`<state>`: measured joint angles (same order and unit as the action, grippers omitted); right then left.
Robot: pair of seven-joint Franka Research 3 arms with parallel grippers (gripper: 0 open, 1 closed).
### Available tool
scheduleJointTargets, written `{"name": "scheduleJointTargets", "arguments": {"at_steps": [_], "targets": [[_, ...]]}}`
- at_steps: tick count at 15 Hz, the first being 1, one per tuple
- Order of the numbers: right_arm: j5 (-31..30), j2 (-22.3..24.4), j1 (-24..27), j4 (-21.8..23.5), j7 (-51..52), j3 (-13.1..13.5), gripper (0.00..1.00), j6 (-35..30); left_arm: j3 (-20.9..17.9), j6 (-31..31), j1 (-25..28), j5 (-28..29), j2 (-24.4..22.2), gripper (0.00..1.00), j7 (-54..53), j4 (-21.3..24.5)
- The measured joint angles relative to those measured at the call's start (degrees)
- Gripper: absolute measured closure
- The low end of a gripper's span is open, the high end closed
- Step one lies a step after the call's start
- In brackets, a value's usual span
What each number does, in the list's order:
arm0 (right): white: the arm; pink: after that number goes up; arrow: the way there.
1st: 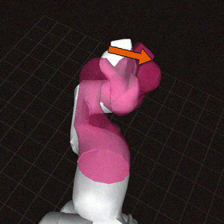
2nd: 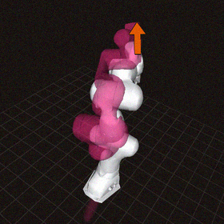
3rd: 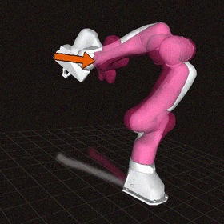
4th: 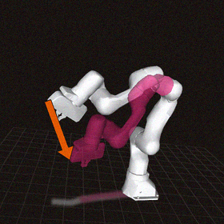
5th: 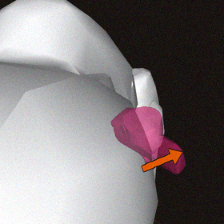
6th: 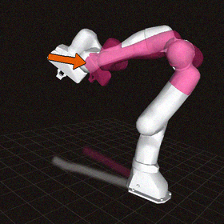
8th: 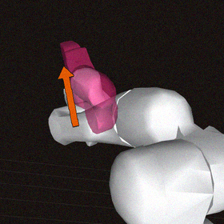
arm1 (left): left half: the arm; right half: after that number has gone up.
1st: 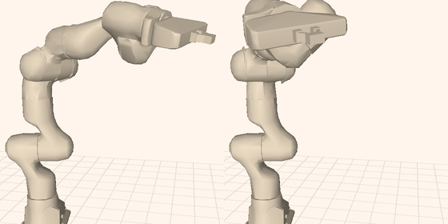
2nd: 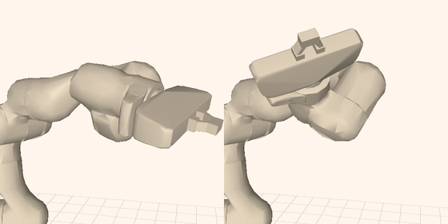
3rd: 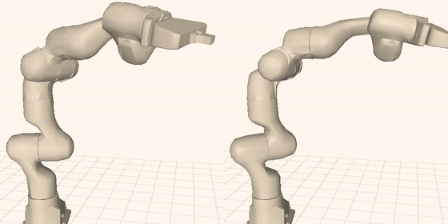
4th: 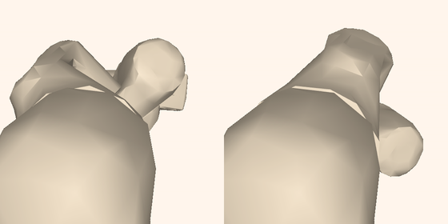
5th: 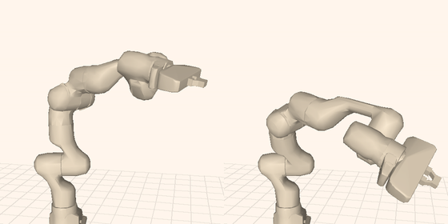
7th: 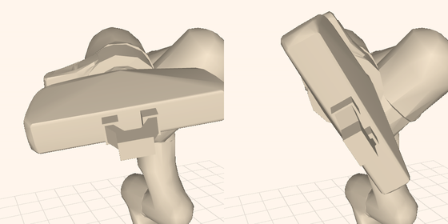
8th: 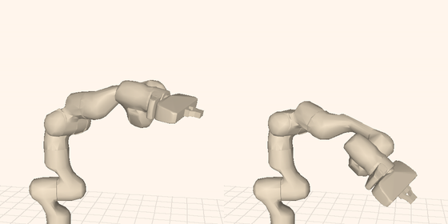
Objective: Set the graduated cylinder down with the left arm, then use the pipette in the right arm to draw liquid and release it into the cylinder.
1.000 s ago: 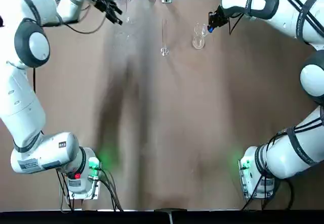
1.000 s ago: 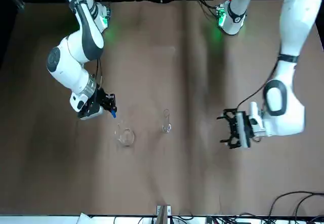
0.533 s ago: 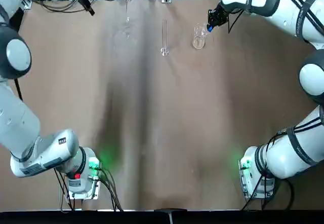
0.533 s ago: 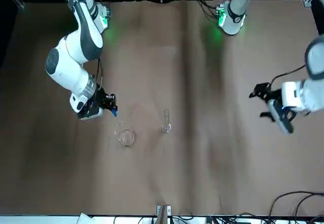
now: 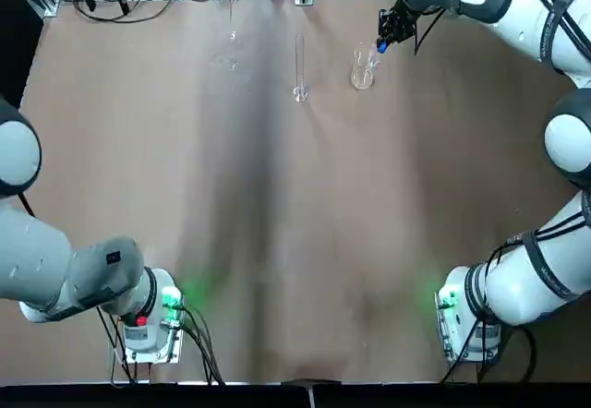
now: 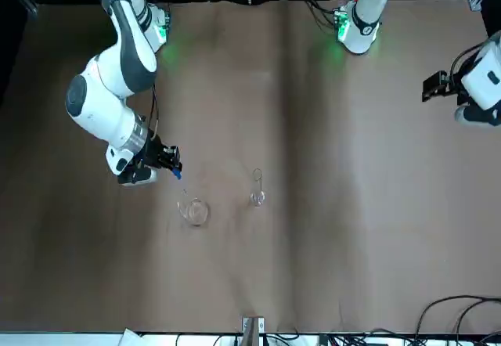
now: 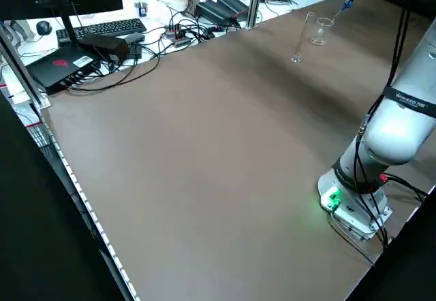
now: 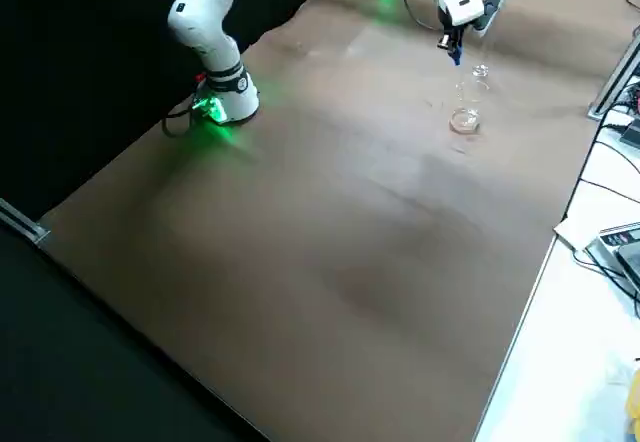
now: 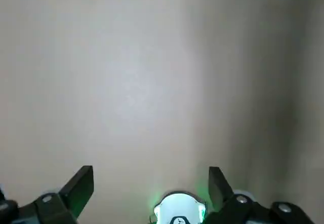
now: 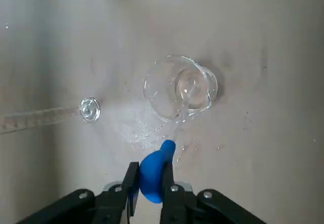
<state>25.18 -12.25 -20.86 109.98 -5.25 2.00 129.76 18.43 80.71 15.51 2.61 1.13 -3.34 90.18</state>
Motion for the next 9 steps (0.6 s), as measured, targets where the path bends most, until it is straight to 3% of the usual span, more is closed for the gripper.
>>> {"name": "scheduleJointTargets", "arguments": {"at_steps": [9], "targets": [[0.0,0.0,0.7,-4.6,-2.5,0.3,0.77,-7.0,0.2,-1.6,-0.5,0.9,-0.4,0.00,7.0,0.1]]}}
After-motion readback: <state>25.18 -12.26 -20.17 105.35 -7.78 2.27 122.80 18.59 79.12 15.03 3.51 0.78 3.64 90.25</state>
